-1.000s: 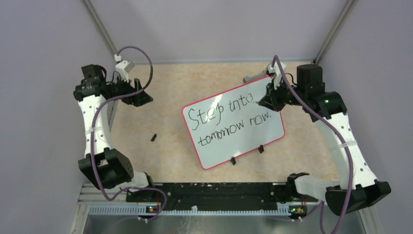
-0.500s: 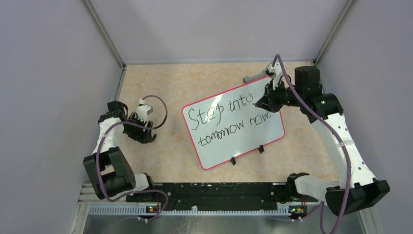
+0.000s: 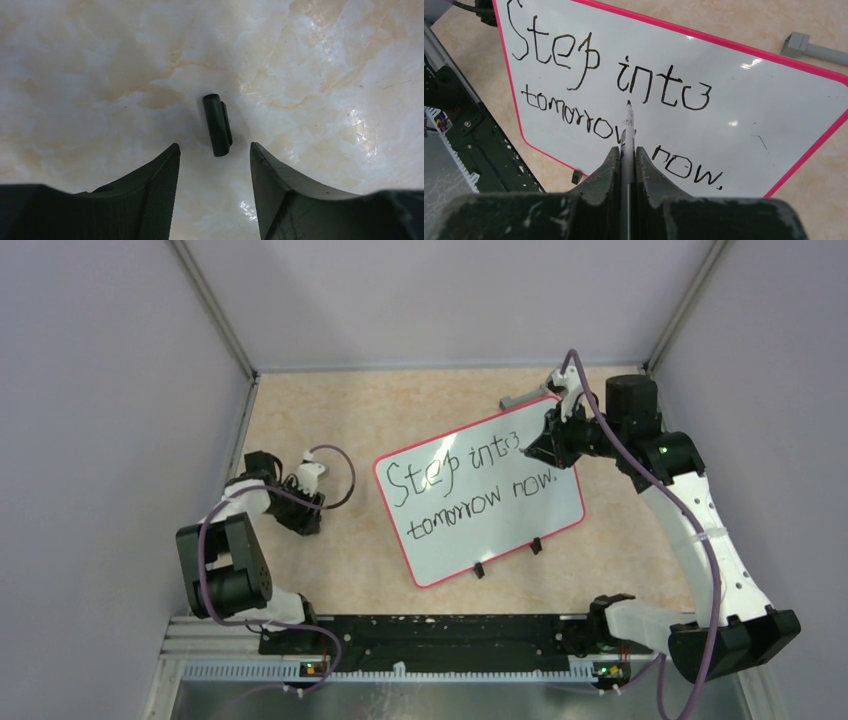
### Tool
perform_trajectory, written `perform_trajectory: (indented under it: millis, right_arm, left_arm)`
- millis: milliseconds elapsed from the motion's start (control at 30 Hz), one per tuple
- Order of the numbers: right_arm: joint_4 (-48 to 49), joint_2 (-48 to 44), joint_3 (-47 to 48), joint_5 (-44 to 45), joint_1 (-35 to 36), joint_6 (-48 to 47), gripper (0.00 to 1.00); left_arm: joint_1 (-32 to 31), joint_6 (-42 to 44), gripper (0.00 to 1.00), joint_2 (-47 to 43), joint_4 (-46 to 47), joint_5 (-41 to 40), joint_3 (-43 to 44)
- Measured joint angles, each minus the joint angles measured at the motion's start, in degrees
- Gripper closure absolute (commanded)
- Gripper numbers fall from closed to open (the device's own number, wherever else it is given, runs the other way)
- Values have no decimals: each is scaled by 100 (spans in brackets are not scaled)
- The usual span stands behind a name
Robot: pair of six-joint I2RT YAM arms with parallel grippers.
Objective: Write a sentence on the whiteboard
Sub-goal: Pick up the pen cap from the center of the board.
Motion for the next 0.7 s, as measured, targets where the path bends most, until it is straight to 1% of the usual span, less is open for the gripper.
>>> perform_trajectory:
  millis: [67, 133, 333, 467, 567, 633, 700]
  right_arm:
    - [0, 2, 0, 13, 0, 13, 100]
    - [0, 2, 0, 46, 0, 42, 100]
    - [13, 59, 2, 155, 0, 116, 100]
    - [24, 140, 2, 173, 0, 166, 100]
    - [63, 157, 2, 168, 0, 197, 100]
    - [109, 157, 2, 157, 0, 240, 100]
    - [186, 157, 2, 122, 0, 315, 100]
  left_arm:
    - [-114, 4, 45, 20, 168, -114, -170]
    - [-232, -4, 50, -11, 328, -264, -236]
    - [-374, -59, 81, -31, 684, -568, -304]
    - [-389, -155, 99, -31, 664, -584, -286]
    - [-385, -236, 100, 52, 422, -557, -90]
    - [-365, -315, 100, 103, 85, -468, 243]
    - [-361, -402, 100, 101, -280, -299, 776]
